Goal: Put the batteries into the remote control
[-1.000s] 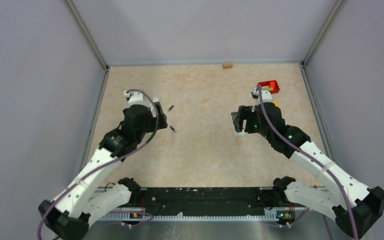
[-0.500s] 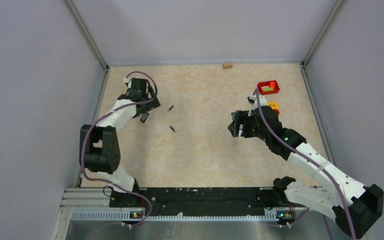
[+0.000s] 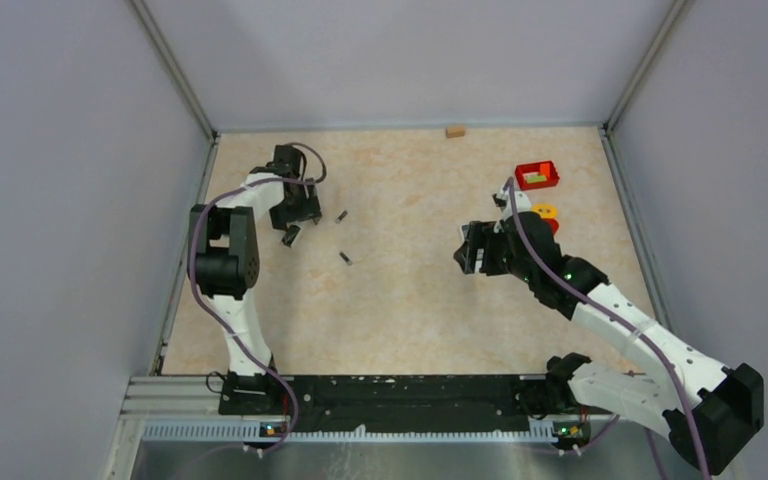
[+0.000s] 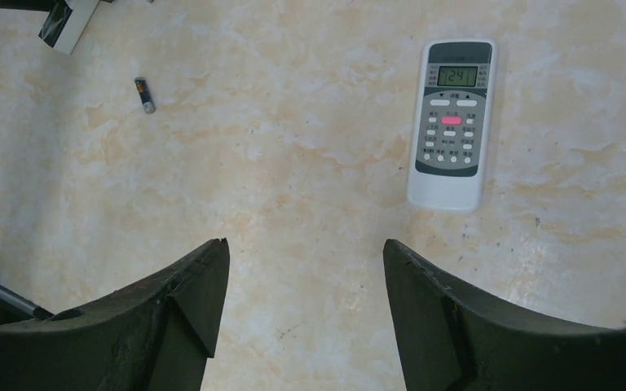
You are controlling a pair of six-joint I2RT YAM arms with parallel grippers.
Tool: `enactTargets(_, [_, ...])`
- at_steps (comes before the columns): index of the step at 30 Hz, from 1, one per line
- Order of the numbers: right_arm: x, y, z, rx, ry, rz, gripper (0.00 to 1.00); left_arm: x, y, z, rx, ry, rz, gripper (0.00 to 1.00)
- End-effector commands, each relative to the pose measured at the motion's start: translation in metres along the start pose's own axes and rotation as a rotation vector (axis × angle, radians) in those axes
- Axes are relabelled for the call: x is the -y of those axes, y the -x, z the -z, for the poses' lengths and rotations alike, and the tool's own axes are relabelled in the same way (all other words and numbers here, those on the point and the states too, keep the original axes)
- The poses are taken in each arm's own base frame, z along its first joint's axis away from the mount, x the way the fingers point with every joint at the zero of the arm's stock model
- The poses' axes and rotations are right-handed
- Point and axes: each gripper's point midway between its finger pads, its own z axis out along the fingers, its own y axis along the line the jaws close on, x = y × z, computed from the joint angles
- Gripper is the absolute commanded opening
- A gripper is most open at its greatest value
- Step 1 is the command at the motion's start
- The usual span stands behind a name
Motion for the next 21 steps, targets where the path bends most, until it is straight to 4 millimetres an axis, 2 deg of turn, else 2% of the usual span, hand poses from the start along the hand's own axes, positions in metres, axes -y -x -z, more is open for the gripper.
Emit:
enactTargets(1, [-0.005, 0.008, -0.003, 0.027, 0.017, -0.008, 0.7, 0.004, -0.01, 0.0, -0.07, -0.037, -0.061, 0.71])
enactTargets(6, [-0.005, 0.006, -0.005, 0.02, 0.019, -0.015, 0.7, -0.004, -0.017, 0.002, -0.07, -0.008, -0.069, 0.52])
enactTargets(7, [-0.005, 0.006, -0.005, 0.02, 0.021, -0.016, 0.7, -0.005, -0.018, 0.004, -0.072, -0.007, -0.073, 0.46])
enactTargets(8, [-0.006, 0.005, -0.005, 0.019, 0.023, -0.018, 0.7, -0.006, -0.018, 0.006, -0.065, -0.001, -0.073, 0.35])
enactTargets(11, [-0.008, 0.005, -0.005, 0.015, 0.031, -0.026, 0.69, -0.006, -0.015, 0.014, -0.046, -0.007, -0.066, 0.15])
enactTargets(14, [-0.013, 0.007, -0.003, 0.009, 0.052, -0.03, 0.69, 0.001, -0.009, 0.032, -0.017, -0.052, -0.055, 0.01])
enactTargets(16, [-0.019, 0.008, -0.003, 0.004, 0.079, -0.034, 0.69, 0.014, -0.006, 0.05, 0.001, -0.139, -0.05, 0.0])
enactTargets(17, [-0.023, 0.008, -0.003, -0.001, 0.1, -0.032, 0.69, 0.028, -0.008, 0.063, -0.001, -0.228, -0.053, 0.0])
enactTargets(21, [-0.062, 0.007, 0.005, -0.062, 0.311, 0.018, 0.7, 0.08, -0.015, 0.127, 0.024, -0.607, -0.103, 0.0])
